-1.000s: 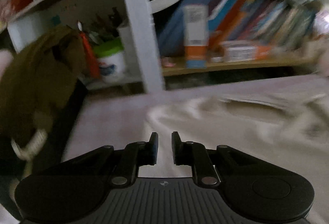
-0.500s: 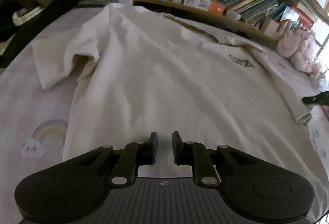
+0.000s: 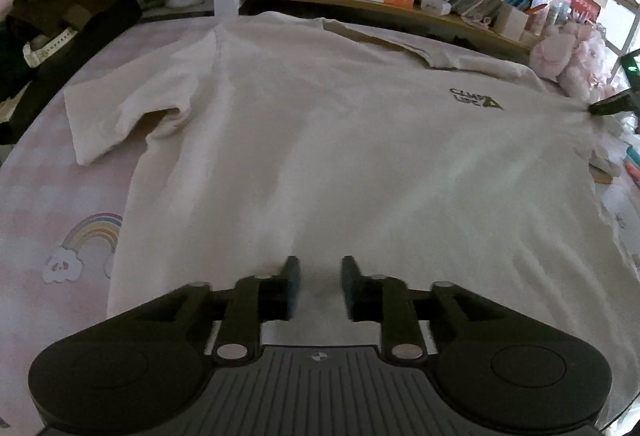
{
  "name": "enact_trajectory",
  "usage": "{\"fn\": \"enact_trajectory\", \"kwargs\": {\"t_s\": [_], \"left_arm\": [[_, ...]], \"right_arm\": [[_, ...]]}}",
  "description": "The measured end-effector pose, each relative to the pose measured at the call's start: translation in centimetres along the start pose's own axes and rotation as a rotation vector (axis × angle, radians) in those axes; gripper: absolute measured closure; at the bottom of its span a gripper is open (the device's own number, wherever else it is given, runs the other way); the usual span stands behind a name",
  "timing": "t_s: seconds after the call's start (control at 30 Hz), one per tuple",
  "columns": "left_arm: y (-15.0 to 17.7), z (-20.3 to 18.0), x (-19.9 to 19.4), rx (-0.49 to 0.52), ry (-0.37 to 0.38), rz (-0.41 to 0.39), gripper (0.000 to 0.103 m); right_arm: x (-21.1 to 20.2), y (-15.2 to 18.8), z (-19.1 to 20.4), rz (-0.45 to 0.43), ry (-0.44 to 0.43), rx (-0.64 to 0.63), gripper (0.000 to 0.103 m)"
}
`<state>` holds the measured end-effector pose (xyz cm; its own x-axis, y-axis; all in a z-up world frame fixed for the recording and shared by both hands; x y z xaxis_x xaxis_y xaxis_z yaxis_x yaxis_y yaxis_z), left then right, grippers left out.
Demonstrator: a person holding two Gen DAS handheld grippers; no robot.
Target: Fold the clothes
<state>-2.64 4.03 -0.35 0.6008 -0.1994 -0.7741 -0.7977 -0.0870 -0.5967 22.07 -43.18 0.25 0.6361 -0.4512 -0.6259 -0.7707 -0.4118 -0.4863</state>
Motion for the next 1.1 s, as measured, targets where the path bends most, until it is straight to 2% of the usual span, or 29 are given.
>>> {"fn": "enact_trajectory", "kwargs": {"t_s": [0.1, 0.17, 0.23, 0.27, 0.3, 0.33, 0.43, 0.6, 0.67, 0.7, 0.8, 0.93, 0.97, 1.0, 1.03, 1.07, 1.1], "left_arm": [[0.1, -0.8, -0.1, 0.029, 0.003, 0.009, 0.069], [-0.8, 0.3, -0.2, 0.003, 0.006, -0.011, 0.069], [-1.7, 1.4, -0.4, -0.024, 0.009, -0.031, 0.069], [-2.2, 1.9, -0.4, -0.037, 0.011, -0.041, 0.068], [-2.6, 2.4, -0.5, -0.051, 0.012, -0.051, 0.068], [-3.1, 3.0, -0.6, -0.064, 0.014, -0.061, 0.068], [-4.5, 4.6, -0.8, -0.104, 0.019, -0.091, 0.069], [-6.5, 6.4, 0.3, -0.157, 0.028, -0.134, 0.069], [-6.6, 6.2, 1.3, -0.144, 0.016, -0.123, 0.069], [-6.6, 6.3, 1.6, -0.139, 0.007, -0.113, 0.069], [-6.2, 6.4, 2.1, -0.139, 0.013, -0.1, 0.069], [-5.3, 6.3, 2.3, -0.135, 0.039, -0.07, 0.069], [-5.0, 6.2, 2.3, -0.131, 0.042, -0.062, 0.069], [-4.7, 6.2, 2.3, -0.131, 0.045, -0.057, 0.069], [-4.5, 6.2, 2.3, -0.13, 0.05, -0.059, 0.069], [-4.3, 6.2, 2.3, -0.129, 0.055, -0.06, 0.068], [-4.1, 6.1, 2.3, -0.127, 0.058, -0.06, 0.068]], "right_arm": [[1.5, -0.4, 1.0, 0.028, 0.013, 0.006, 0.096], [1.9, -0.7, 1.6, 0.036, 0.01, 0.014, 0.094], [1.1, -1.0, 1.7, 0.007, 0.014, 0.015, 0.08], [0.3, -1.3, 1.8, -0.015, 0.018, 0.014, 0.066], [-0.8, -1.6, 1.8, -0.052, 0.016, 0.014, 0.062], [-2.1, -1.9, 1.9, -0.092, -0.002, 0.018, 0.062], [-6.0, -3.3, 3.5, -0.207, -0.129, -0.008, 0.06], [-11.6, -5.9, 10.3, -0.401, -0.345, -0.19, 0.047], [-13.1, -6.8, 13.5, -0.461, -0.387, -0.286, 0.037], [-13.5, -7.2, 15.1, -0.485, -0.395, -0.338, 0.036], [-13.7, -8.5, 19.3, -0.527, -0.376, -0.495, 0.036], [-12.2, -10.1, 22.0, -0.516, -0.372, -0.603, 0.041], [-11.8, -10.8, 22.0, -0.504, -0.379, -0.597, 0.048], [-11.3, -11.7, 22.0, -0.484, -0.386, -0.586, 0.07], [-10.6, -12.7, 21.7, -0.447, -0.402, -0.56, 0.08], [-9.8, -13.9, 21.5, -0.402, -0.429, -0.528, 0.089], [-9.0, -15.0, 21.2, -0.363, -0.456, -0.497, 0.089]]}}
Point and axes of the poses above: each gripper's, at about its wrist camera, not at the fingertips, and x roughly the way its jaws point, z to its left, y to its underside, the point moved 2 cm from there along x, roughly the way its jaws point, and after that the axes turned 8 degrees about y, right-handed, at the moved point
